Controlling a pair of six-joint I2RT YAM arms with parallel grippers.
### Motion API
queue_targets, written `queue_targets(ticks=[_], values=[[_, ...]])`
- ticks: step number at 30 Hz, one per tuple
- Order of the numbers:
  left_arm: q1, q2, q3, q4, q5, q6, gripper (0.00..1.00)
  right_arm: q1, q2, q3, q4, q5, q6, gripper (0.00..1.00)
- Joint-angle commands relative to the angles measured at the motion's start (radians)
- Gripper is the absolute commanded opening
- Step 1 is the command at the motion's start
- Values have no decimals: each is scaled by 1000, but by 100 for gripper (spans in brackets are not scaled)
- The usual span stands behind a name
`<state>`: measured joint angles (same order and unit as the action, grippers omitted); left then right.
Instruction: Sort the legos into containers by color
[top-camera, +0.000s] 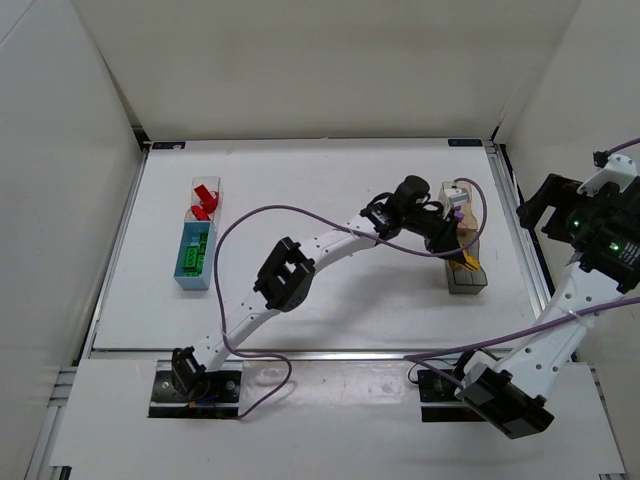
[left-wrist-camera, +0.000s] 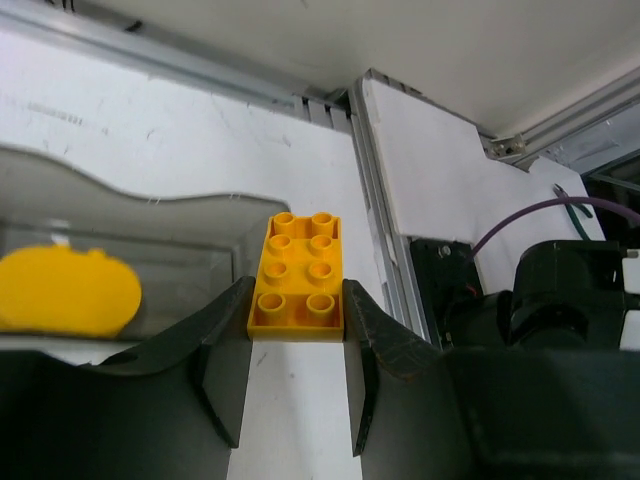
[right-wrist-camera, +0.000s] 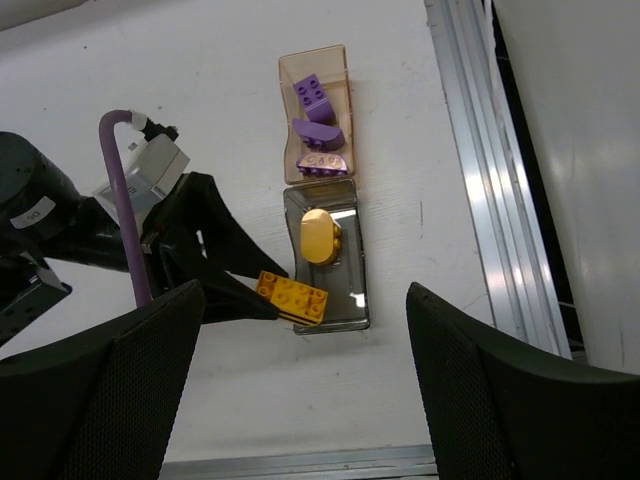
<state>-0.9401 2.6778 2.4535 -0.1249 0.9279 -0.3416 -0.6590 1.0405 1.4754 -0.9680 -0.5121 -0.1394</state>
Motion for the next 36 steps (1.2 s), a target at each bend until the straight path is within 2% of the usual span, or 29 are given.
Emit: queue_targets(ticks=[1,6,16,21,22,27,32,36], values=[[-12,1,70,85,-41,-8,25,-1,6,11,-49,-55,-14,85],[-45,39,101,93,-73,4,30,-1,35,52,-67,-88,-26,85],[-55,99,140,47,-162,87,31,-1,69,112,-117,-89,-60,85],[-54,109,148,25,-199,118,48,-2,82,115,-124,-92,-66,85],[-54,109,148,19,-210,122,58,-1,87,115,-123,-94,-63,85],[-54,100,151,28,-221,139,83,-2,93,109,-118,-105,-54,85],[-48,68,200,19,-245,181,86,-1,85,68,-109,-126,-63,84],[-2,-4,200,16,-247,106,86,-1,67,30,-71,-184,-68,84]])
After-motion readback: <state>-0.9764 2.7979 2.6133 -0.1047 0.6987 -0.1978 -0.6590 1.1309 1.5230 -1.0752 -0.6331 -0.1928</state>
